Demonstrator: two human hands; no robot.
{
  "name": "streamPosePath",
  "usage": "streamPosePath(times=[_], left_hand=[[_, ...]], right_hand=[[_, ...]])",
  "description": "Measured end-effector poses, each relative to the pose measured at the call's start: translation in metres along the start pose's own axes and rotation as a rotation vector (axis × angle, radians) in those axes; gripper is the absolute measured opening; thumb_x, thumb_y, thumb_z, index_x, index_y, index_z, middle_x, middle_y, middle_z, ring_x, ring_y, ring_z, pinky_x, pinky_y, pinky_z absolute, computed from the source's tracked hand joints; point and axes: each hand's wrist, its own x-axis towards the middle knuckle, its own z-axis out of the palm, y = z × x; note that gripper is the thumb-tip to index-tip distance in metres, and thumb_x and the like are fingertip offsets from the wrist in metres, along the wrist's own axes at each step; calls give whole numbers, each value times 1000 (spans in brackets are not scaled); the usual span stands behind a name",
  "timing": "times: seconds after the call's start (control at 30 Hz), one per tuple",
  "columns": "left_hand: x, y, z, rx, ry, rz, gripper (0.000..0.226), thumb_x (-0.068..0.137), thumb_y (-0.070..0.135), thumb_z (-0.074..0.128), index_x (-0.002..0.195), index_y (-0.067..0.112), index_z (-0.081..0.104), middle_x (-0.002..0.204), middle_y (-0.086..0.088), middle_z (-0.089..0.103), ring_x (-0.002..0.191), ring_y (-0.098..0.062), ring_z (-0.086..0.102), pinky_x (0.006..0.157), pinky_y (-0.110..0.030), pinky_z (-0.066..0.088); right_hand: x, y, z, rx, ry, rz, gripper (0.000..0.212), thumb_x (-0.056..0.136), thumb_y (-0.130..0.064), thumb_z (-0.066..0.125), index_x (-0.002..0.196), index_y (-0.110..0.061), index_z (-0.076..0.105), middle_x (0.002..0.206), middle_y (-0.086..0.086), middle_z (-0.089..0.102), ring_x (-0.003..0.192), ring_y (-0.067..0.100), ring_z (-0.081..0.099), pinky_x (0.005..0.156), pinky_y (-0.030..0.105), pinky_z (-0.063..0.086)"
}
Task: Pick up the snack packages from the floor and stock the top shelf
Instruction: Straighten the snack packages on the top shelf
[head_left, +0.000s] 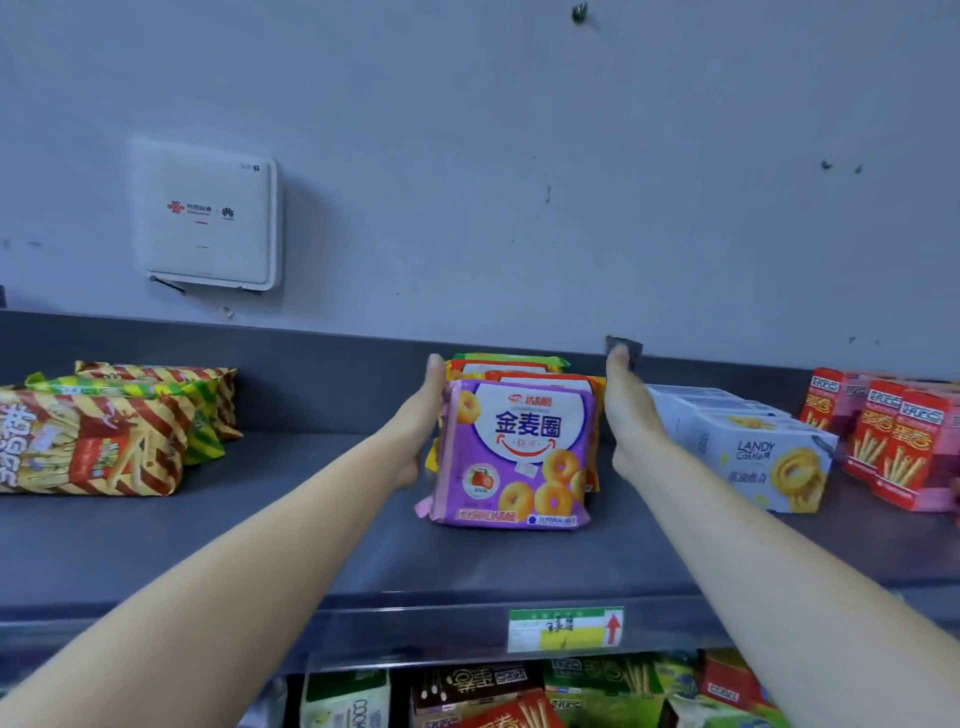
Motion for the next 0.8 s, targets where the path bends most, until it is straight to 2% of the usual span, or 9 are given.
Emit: streamPosePath(times=[0.03,0.1,0.17,0.23,0.33,0.47,0.53,0.7,0.8], left_hand=[[2,-2,6,-85,-20,-15,72,84,76,21,88,20,65,90,-2,74,90,-20,71,70,-30,56],[7,-7,10,-216,-57,-20,80,79,81,22,93,17,68,91,-9,76,84,-27,73,76,-38,57],[8,-10,20,-274,-68,-25,83,78,82,21,95,17,69,93,-11,75,85,-30,72,80,-42,55],[7,-12,30,-282,-65,-20,84,79,82,18,95,18,69,92,-11,75,80,-29,72,76,-41,55],[5,-16,37,-305,-18,-17,84,79,82,18,94,18,69,91,-10,76,77,-28,73,75,-41,55],[8,-16,29,-347,64,-15,84,76,85,21,88,16,68,96,-10,75,91,-32,71,89,-47,52],[11,-14,27,-354,98,-25,84,76,85,21,86,16,67,94,-10,75,90,-32,71,86,-46,53],[23,-9,32,-344,28,-83,89,77,85,16,85,14,69,83,-9,76,69,-27,73,66,-37,59],[30,-13,34,-344,-19,-87,88,77,84,17,87,14,69,82,-9,76,67,-27,73,62,-37,59]], right_hand=[[-1,5,-6,67,-49,85,61,97,-62,23,88,-14,61,72,1,67,74,17,62,60,29,44],[2,17,-10,158,-162,182,68,93,-68,20,73,-18,62,53,1,67,64,18,62,57,29,47],[8,29,-9,205,-287,220,77,87,-76,17,79,-19,69,69,5,74,75,25,69,69,35,54],[11,35,-6,241,-357,249,81,83,-80,18,88,-20,74,88,11,76,85,30,71,81,42,57],[18,42,-7,244,-385,242,85,81,-82,19,98,-20,74,95,13,75,93,33,70,92,49,53],[31,46,-11,254,-318,189,80,83,-80,19,87,-19,71,80,6,76,87,27,70,94,45,52],[35,46,-11,260,-275,177,77,85,-78,19,83,-19,67,70,3,74,81,25,69,93,43,53],[38,48,-1,290,-364,257,85,80,-82,19,98,-19,72,94,11,75,93,31,70,93,50,52],[44,51,2,303,-365,243,86,80,-83,19,103,-20,72,98,11,75,93,31,71,89,49,55]])
